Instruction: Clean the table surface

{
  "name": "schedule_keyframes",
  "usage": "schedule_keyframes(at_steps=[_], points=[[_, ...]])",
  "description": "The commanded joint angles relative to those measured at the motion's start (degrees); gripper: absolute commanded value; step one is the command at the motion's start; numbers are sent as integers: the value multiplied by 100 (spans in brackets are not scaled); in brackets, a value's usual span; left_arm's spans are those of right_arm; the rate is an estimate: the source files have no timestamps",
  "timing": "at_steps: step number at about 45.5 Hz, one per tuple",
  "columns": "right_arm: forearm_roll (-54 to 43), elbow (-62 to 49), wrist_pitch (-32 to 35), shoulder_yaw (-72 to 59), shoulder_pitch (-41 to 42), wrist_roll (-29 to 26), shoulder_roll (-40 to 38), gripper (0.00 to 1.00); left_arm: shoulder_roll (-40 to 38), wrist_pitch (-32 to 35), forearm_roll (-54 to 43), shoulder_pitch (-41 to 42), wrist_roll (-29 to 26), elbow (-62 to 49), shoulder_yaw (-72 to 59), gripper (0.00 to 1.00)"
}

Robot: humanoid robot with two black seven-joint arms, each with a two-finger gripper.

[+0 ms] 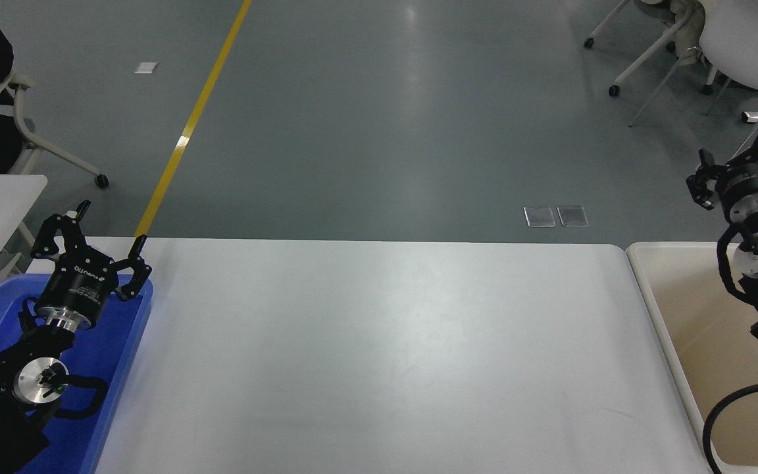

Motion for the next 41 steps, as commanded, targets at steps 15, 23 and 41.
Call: schedule_keyframes(at_steps=[15,23,41], points=[[-566,167,76,-15,-916,561,898,99,0,0,0,0,0,-1,0,100],[-575,167,129,-7,-934,614,995,99,0,0,0,0,0,-1,0,100],[-575,149,155,-7,-925,903,1144,99,0,0,0,0,0,-1,0,100]])
